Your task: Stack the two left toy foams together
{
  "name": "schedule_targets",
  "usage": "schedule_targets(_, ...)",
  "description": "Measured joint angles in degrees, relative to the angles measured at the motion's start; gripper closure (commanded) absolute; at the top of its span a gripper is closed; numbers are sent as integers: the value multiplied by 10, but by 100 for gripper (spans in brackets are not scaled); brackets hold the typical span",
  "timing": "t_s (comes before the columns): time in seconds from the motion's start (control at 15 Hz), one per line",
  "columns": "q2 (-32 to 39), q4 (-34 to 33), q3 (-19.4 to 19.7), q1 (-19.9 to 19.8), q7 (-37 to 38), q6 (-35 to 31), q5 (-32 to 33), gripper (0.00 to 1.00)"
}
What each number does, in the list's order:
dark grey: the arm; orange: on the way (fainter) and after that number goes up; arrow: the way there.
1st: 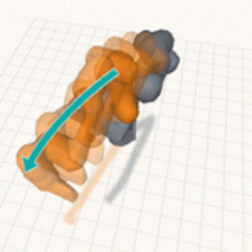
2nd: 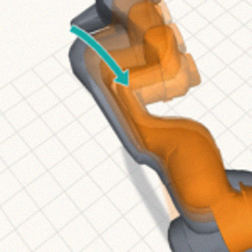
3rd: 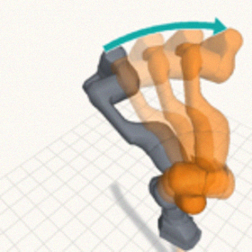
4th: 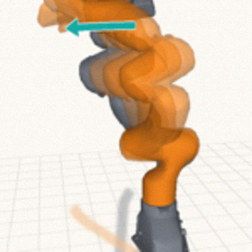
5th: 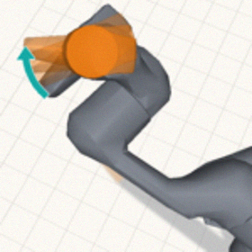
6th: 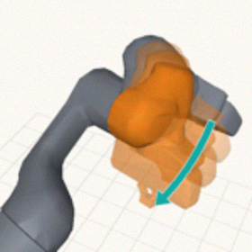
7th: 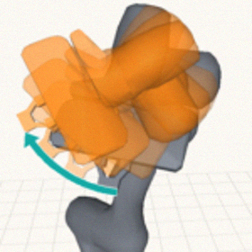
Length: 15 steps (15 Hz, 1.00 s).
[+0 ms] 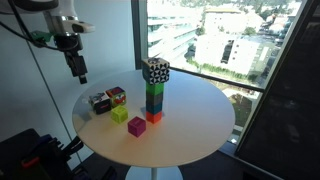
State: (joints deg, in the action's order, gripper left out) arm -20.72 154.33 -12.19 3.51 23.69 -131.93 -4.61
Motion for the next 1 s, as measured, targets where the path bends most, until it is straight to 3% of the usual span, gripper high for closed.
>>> schedule_targets(1.0, 82, -40, 1, -3, 35, -44, 27, 0)
